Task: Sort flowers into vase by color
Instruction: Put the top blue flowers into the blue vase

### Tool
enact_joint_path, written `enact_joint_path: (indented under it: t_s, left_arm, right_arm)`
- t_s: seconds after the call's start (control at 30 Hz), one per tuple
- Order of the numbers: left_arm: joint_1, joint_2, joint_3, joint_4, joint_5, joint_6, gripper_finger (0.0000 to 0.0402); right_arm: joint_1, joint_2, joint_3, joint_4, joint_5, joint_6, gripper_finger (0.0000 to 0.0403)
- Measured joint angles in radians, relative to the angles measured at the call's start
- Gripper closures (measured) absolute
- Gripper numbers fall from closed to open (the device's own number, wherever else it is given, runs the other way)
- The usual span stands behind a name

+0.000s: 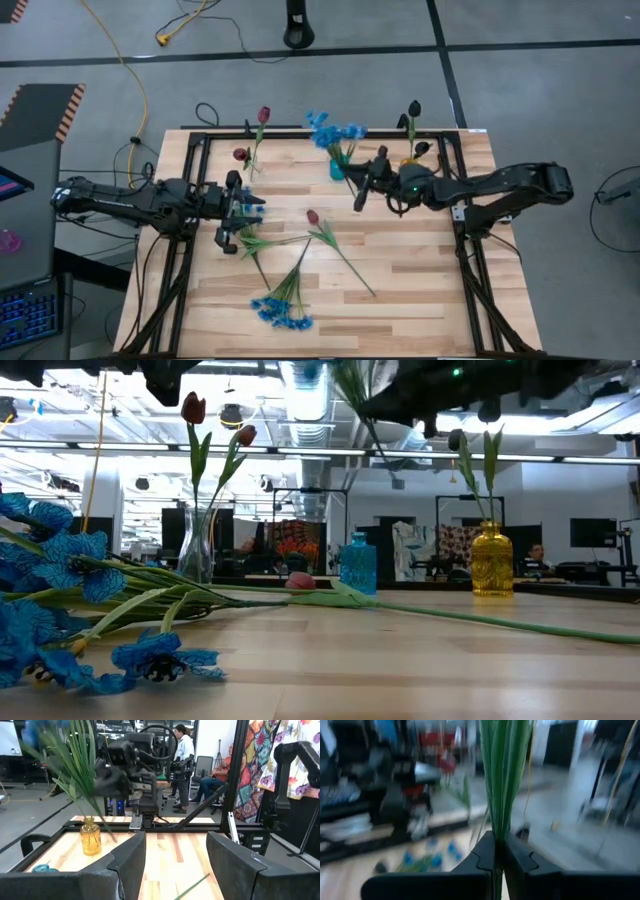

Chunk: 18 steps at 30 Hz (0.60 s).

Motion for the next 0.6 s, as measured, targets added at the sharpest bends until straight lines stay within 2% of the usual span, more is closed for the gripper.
enact_joint_path:
  t_s: [0.1, 0.27, 0.6]
  left_arm:
    - [0.0, 0.003, 0.0, 0.003, -0.002, 0.0, 0.0205]
    - [0.0, 0.003, 0.0, 0.003, -0.006, 0.006, 0.0205]
    - [0.0, 0.003, 0.0, 0.003, -0.008, 0.006, 0.0205]
  right_arm:
    - [-0.034, 0.054, -0.025, 0.195, 0.002, -0.082, 0.0357]
    - [-0.097, 0.181, -0.025, 0.419, 0.002, -0.159, 0.0357]
    - [-0.197, 0.431, -0.018, 0.81, 0.002, -0.196, 0.0357]
